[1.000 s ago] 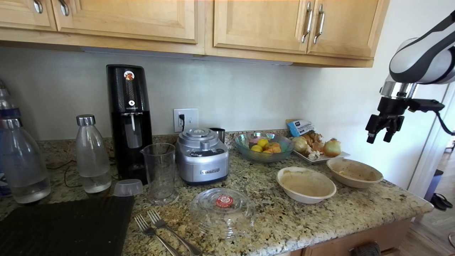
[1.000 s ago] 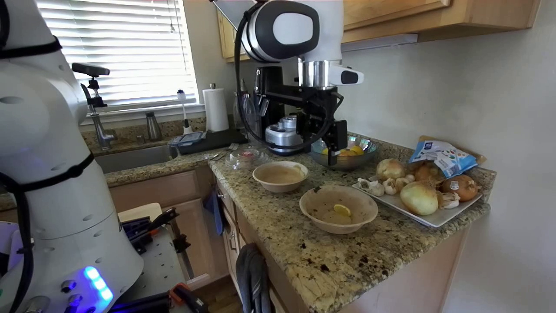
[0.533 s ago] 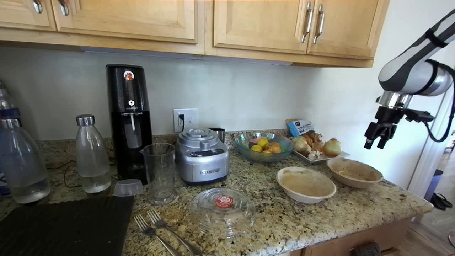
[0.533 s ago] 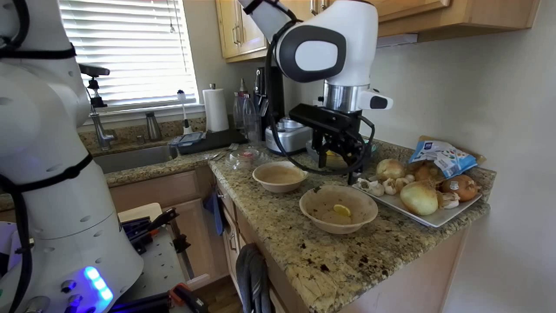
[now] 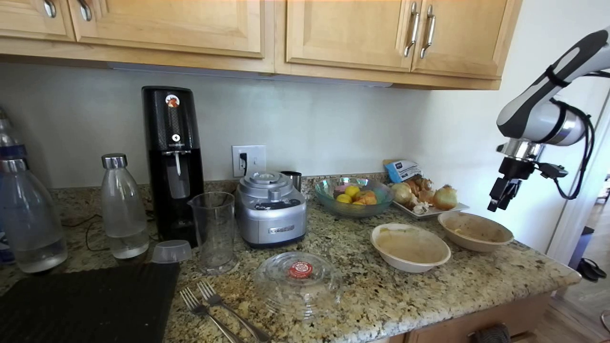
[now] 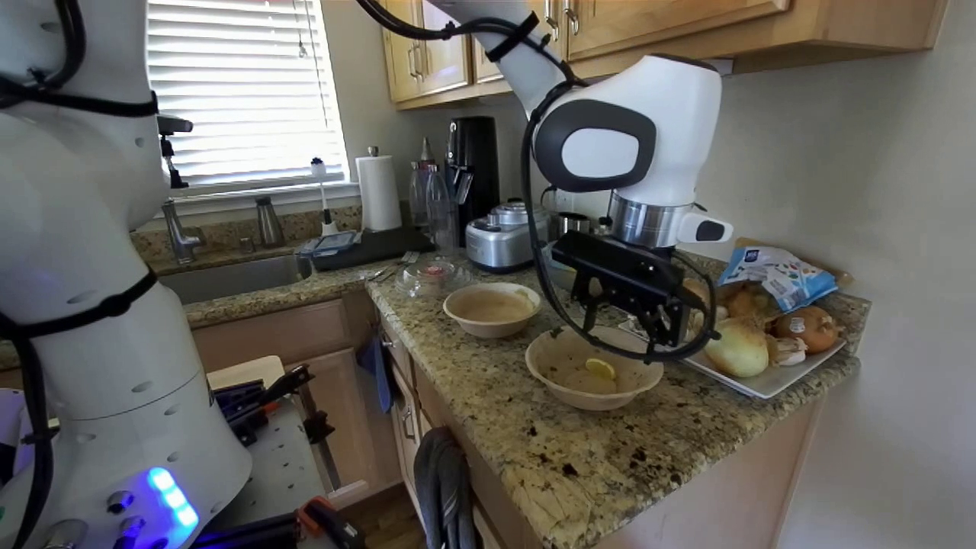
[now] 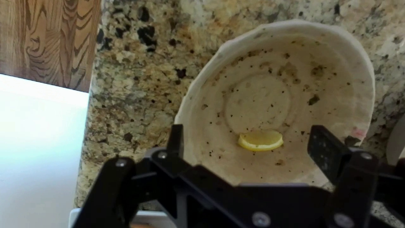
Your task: Put the bowl on the right on top of the bowl on the left, unstack the two bowls
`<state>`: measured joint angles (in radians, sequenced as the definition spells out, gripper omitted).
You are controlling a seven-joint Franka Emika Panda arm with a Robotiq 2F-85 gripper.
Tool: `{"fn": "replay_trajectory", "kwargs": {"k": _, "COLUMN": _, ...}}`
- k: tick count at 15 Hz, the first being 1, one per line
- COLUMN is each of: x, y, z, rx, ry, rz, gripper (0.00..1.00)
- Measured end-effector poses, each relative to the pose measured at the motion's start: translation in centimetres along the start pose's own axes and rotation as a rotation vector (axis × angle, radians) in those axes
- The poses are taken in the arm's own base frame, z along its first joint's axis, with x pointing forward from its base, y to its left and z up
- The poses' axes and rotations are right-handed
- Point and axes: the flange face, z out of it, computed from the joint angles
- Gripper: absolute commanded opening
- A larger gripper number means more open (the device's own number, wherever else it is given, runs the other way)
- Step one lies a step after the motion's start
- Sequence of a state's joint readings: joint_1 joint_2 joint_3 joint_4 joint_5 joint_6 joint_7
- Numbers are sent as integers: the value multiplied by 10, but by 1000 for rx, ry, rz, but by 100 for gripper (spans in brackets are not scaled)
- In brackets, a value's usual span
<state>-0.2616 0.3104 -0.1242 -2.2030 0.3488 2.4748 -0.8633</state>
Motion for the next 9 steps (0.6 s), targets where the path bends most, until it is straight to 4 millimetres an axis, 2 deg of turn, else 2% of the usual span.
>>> {"fn": "replay_trajectory", "kwargs": {"k": 4, "x": 4, "y": 20, "z": 14, "rx": 3, "ry": -6, "rz": -26, "gripper": 100}}
{"fn": "replay_trajectory", "kwargs": {"k": 9, "x": 8, "y": 23, "z": 22, "rx": 5, "ry": -11, "rz": -29, "gripper": 100}}
